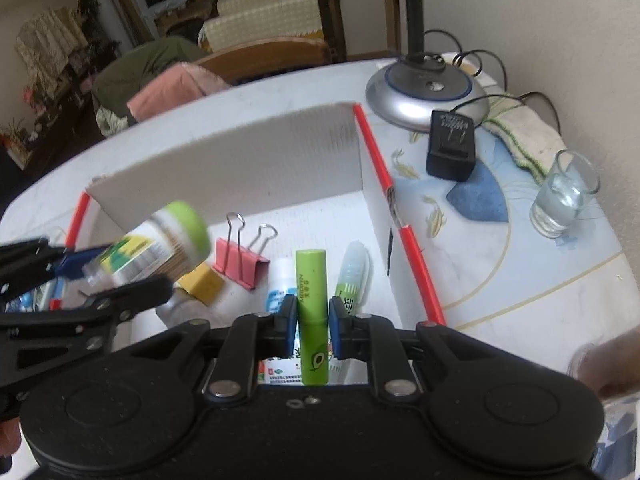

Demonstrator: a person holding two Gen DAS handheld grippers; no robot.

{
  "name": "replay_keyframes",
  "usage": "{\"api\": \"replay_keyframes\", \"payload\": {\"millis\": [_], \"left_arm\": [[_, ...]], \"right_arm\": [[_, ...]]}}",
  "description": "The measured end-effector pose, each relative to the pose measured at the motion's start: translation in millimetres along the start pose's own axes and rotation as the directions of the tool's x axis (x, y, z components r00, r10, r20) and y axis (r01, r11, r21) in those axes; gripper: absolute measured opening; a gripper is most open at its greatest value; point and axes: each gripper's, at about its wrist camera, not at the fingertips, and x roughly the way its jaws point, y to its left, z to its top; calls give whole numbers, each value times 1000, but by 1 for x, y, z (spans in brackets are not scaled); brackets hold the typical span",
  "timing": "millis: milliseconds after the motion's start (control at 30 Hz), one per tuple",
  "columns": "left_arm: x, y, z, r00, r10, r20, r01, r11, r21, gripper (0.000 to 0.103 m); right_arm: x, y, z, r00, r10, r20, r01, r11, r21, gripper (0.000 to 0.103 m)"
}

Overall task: Organize rigid objects
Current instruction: 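Carry the spice jar and green stick with both grippers into the shoebox, then lower the jar and green stick into the box and open both grippers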

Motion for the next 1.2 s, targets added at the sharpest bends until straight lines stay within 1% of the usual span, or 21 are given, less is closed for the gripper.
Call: {"api": "replay_keyframes", "payload": {"millis": [167, 300, 400, 533, 600, 667, 1000, 1067, 1133, 1200], "left_arm": [[24, -4, 6, 998, 2, -62, 0, 1000, 24, 44], [38, -4, 7, 994, -5, -109, 7, 1000, 14, 44], [45, -5, 7, 991, -6, -131, 9, 1000, 21, 44], [53, -3, 7, 984, -12, -176, 13, 1000, 7, 44], [55, -2, 8, 982, -20, -186, 21, 1000, 5, 44], [58, -1, 8, 977, -26, -211, 26, 1000, 1, 44], [56, 1, 7, 972, -33, -232, 33, 999, -3, 44], [52, 1, 6, 974, -33, -224, 32, 999, -5, 46], [47, 2, 5, 976, -34, -216, 33, 999, -8, 53], [41, 3, 4, 979, -42, -201, 41, 999, -13, 55]], "right_arm": [[13, 1, -2, 999, -5, -43, 4, 1000, -24, 16], [21, 1, -3, 998, -7, -69, 4, 999, -35, 16], [26, 0, -4, 997, -7, -81, 4, 999, -37, 16], [30, 0, -5, 996, -6, -93, 2, 999, -37, 16], [32, 0, -6, 995, -6, -97, 2, 999, -36, 16], [33, 1, -8, 995, -11, -99, 7, 999, -39, 16], [29, 1, -8, 996, -17, -91, 14, 999, -32, 17], [26, 1, -7, 996, -17, -84, 15, 999, -30, 18], [22, 2, -8, 997, -13, -77, 11, 1000, -27, 20], [17, 2, -8, 998, -11, -68, 9, 1000, -24, 22]]}}
